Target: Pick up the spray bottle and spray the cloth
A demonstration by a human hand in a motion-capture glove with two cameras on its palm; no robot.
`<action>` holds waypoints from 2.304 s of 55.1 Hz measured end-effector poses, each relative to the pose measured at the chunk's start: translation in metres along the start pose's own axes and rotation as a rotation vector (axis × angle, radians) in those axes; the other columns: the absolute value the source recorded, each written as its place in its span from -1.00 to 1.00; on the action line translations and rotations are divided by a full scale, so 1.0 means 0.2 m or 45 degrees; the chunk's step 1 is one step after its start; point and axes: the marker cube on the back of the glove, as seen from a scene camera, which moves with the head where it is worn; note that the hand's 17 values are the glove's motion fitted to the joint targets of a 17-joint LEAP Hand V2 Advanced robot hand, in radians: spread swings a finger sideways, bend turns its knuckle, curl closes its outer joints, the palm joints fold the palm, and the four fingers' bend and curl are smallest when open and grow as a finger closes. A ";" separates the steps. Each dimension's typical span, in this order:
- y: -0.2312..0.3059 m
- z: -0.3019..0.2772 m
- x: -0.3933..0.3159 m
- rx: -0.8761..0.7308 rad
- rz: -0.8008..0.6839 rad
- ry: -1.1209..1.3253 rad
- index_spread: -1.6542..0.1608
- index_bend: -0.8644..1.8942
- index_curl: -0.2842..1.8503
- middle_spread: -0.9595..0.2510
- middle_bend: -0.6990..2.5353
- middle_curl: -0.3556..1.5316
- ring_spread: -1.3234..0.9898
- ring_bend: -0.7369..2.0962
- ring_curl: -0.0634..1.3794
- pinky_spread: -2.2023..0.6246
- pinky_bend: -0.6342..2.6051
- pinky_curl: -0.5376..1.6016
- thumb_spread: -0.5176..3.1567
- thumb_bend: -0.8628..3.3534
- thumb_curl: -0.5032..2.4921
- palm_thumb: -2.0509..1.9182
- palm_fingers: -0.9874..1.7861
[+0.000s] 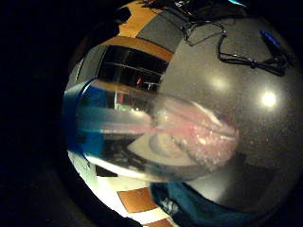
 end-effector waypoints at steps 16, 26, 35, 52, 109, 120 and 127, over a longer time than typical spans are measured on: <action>-0.12 0.07 -0.03 -0.082 0.030 0.036 0.50 -0.22 -0.49 0.40 -0.35 -0.22 0.06 -0.08 -0.49 0.61 -0.40 -0.23 -0.23 -0.58 -0.42 0.38 0.22; -0.20 0.15 -0.06 -0.160 0.002 0.148 0.54 -0.22 -0.41 0.30 -0.30 -0.17 -0.01 -0.09 -0.44 0.50 -0.45 -0.21 -0.38 -0.56 -0.33 0.51 0.57; -0.23 0.26 -0.14 -0.360 -0.075 0.247 0.55 -0.18 -0.34 0.28 -0.26 -0.12 -0.03 -0.09 -0.37 0.41 -0.46 -0.19 -0.53 -0.58 -0.27 0.56 0.67; 0.06 0.43 -0.46 -0.998 -0.447 0.557 0.58 -0.12 -0.26 0.30 -0.22 -0.08 -0.03 -0.06 -0.29 0.37 -0.43 -0.16 -0.68 -0.60 -0.22 0.58 0.69; 1.12 0.48 -0.83 -1.533 -1.501 1.708 0.58 -0.11 -0.21 0.31 -0.20 -0.06 -0.03 -0.05 -0.24 0.35 -0.42 -0.14 -0.74 -0.60 -0.18 0.57 0.68; 1.19 0.47 -0.78 -1.536 -1.518 1.729 0.58 -0.12 -0.20 0.31 -0.20 -0.06 -0.03 -0.05 -0.24 0.35 -0.42 -0.14 -0.74 -0.60 -0.17 0.57 0.68; 1.18 0.43 -0.79 -1.580 -1.559 1.715 0.58 -0.12 -0.20 0.31 -0.20 -0.06 -0.03 -0.05 -0.24 0.35 -0.42 -0.14 -0.74 -0.60 -0.17 0.56 0.68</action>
